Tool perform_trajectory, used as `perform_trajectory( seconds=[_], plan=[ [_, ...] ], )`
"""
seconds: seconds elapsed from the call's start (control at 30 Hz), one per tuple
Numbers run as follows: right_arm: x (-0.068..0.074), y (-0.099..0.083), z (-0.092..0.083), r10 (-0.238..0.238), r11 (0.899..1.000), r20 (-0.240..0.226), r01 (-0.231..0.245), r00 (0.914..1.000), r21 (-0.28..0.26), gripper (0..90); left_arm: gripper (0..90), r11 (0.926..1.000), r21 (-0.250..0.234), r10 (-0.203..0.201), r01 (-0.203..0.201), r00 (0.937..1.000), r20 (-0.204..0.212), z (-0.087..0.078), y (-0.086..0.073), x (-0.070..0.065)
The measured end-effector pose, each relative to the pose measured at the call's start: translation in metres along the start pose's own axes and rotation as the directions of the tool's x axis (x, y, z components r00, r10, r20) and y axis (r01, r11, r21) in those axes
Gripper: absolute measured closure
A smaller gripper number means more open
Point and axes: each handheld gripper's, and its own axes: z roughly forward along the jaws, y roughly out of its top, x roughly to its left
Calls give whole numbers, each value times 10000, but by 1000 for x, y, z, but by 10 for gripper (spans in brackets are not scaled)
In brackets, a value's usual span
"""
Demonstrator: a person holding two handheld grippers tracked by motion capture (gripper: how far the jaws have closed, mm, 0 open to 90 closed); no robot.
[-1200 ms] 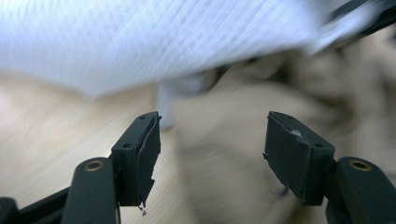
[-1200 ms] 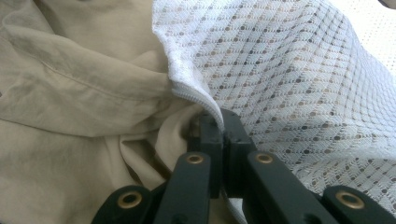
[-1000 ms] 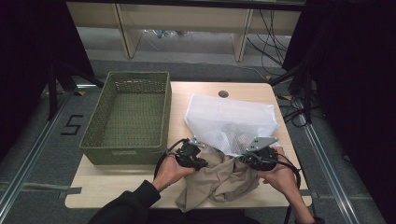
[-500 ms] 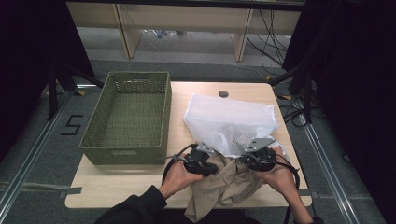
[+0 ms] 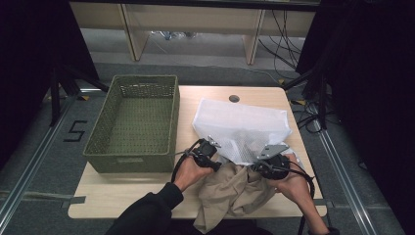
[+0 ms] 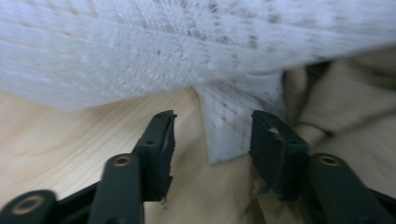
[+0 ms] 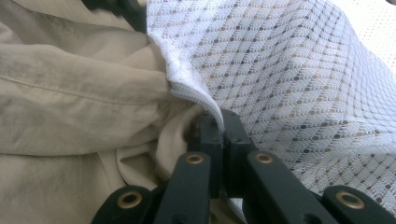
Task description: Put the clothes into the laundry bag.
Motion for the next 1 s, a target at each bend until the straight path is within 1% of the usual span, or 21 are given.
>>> perform_trajectory(
  seconds=[0.07, 0.1, 0.17, 0.2, 0.23, 0.27, 0.3, 0.37, 0.4, 0.47, 0.5, 0.53, 0.57, 0.6, 0.63, 0.67, 0.7, 0.8, 0.83, 0.9, 1.0],
  plan=[
    [0, 0, 0, 2, 10000, 24, -2, 10000, -10, 900, 486, 9995, -308, -38, 44, 9998, 179, 4, 2, 1],
    [-1, 0, 0, -25, 10000, -11, 25, 10000, -7, 900, 501, 9990, -412, 169, -157, 9995, 273, 6, 3, 1],
    [-1, 0, 0, -13, 10000, -4, 13, 10000, -4, 900, 587, 9979, -586, 313, -286, 9985, 460, 8, 4, -2],
    [-1, 0, -1, -19, 10000, 6, 19, 10000, -5, 900, 702, 9956, -276, 911, -897, 9943, 549, 6, 4, 0],
    [-1, 1, -2, -154, 9999, -36, 154, 9999, -6, 900, 761, 9976, -558, 450, -421, 9976, 517, 8, 4, -5],
    [-2, 1, -2, -314, 9993, 89, 315, 9995, -177, 900, 820, 9969, -380, 712, -694, 9964, 461, 7, 4, -4],
    [-2, 2, -5, -421, 9990, -74, 419, 9991, -181, 900, 850, 9971, -619, 468, -447, 9984, 316, 8, 3, -7],
    [-1, 5, -16, -287, 9993, -18, 287, 9996, -253, 900, 871, 9958, -749, 540, -528, 9985, 134, 4, 2, -7],
    [-1, 7, -22, -440, 9981, -85, 436, 9990, -438, 900, 876, 9959, -753, 504, -492, 9986, 139, 2, 2, -6],
    [0, 10, -30, -647, 9967, -251, 634, 9976, -498, 900, 879, 9954, -890, 372, -358, 9992, 131, 1, 1, -5],
    [2, 12, -31, -649, 9964, -489, 621, 9967, -577, 900, 880, 9954, -850, 461, -447, 9988, 150, -1, 1, -5],
    [5, 12, -31, -641, 9971, -857, 602, 9943, -467, 900, 881, 9945, -990, 361, -348, 9993, 114, -1, 0, -6],
    [6, 12, -28, -699, 9972, -1010, 669, 9924, -326, 900, 881, 9943, -1008, 352, -341, 9993, 99, -3, -1, -6],
    [9, 11, -23, -542, 9985, -1210, 530, 9912, -129, 900, 882, 9937, -1069, 337, -326, 9994, 89, -4, -3, -6],
    [10, 10, -17, -554, 9984, -1351, 560, 9893, 9, 900, 882, 9937, -996, 528, -507, 9984, 188, -6, -4, -6],
    [12, 8, -9, -364, 9991, -1478, 395, 9884, 178, 899, 883, 9934, -1075, 423, -395, 9988, 245, -8, -6, -8],
    [12, 6, -1, -366, 9987, -1523, 414, 9877, 289, 900, 884, 9930, -1081, 509, -468, 9981, 360, -11, -9, -10],
    [13, 3, 20, -51, 9988, -1154, 108, 9933, 484, 899, 887, 9917, -974, 880, -840, 9954, 376, -19, -16, -13],
    [12, 4, 26, -10, 9996, -829, 34, 9966, 296, 899, 887, 9901, -920, 1109, -1062, 9927, 469, -21, -20, -12],
    [10, 7, 33, 213, 9997, -550, -204, 9983, 166, 899, 889, 9929, -838, 898, -849, 9944, 563, -26, -28, -12],
    [7, 15, 37, 196, 9997, -386, -192, 9991, 120, 899, 890, 9910, -764, 1149, -1097, 9911, 678, -32, -37, -12]
  ],
)
